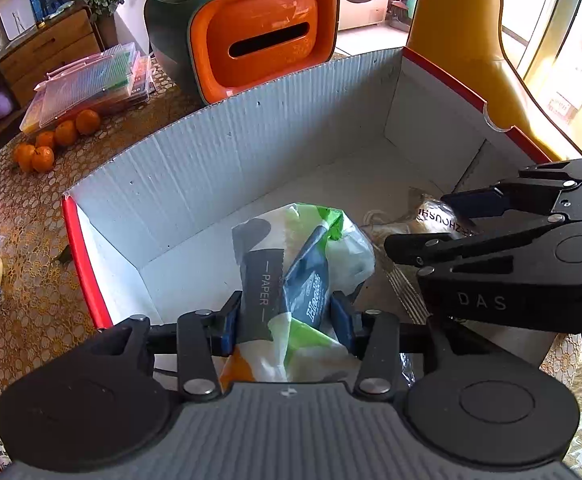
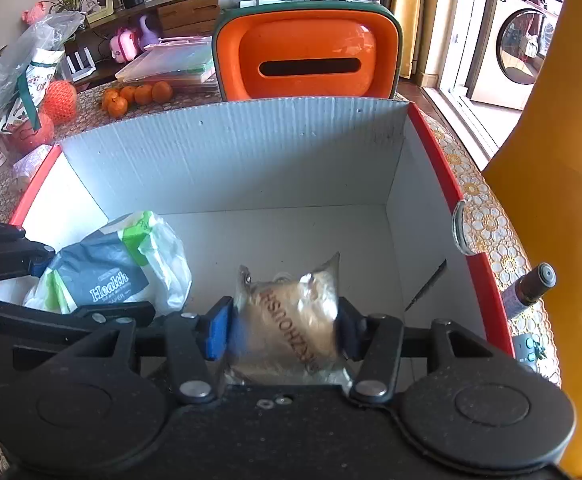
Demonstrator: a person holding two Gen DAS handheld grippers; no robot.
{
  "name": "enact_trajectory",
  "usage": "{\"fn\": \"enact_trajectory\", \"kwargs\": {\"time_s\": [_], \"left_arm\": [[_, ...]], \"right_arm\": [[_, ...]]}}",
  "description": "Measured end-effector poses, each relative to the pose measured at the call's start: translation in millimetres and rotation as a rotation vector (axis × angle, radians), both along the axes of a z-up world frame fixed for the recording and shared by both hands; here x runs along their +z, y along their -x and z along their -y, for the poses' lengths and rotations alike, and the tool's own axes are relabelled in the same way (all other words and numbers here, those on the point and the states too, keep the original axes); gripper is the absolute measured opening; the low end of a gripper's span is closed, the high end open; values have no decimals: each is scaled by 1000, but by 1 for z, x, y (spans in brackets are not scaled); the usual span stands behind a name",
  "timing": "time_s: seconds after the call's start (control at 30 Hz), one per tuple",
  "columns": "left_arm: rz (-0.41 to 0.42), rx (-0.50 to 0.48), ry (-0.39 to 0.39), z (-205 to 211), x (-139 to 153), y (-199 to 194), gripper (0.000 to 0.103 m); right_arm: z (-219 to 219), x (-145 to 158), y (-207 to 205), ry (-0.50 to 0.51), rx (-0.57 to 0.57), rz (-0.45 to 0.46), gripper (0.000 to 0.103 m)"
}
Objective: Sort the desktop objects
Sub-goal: 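Lower both items into the shoebox and open both grippers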
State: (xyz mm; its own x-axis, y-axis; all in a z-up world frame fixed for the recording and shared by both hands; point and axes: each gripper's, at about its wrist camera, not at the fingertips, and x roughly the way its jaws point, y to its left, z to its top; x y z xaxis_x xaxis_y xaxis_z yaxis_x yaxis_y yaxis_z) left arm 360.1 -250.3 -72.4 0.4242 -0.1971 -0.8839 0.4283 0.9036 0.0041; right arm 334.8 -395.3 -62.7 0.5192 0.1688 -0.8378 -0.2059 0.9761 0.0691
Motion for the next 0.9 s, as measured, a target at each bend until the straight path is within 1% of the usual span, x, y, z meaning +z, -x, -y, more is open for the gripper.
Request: {"fn": "enact_trajectory", "kwargs": {"time_s": [0.13,0.17,0.2,0.27,0.33,0.53,0.9], "left_arm": [[-4,2,10,0,0,4,51],[-2,0,16,0,1,5,54],[2,0,23,0,3,7,59],[8,8,32,-1,7,10,68],[20,3,42,-2,11,15,68],[45,0,78,-10,28,31,68],[128,5,142,-39,72,75,68]], "right_arm": [[2,3,1,-18,-6,12,56],[2,5,1,-18,-7,17,56],[3,7,2,-20,-8,21,57],[5,11,4,-24,-13,31,62],[6,16,7,-30,-15,45,64],[10,33,21,-68,-16,73,64],[-1,71,63,-120,12,132,68]]}}
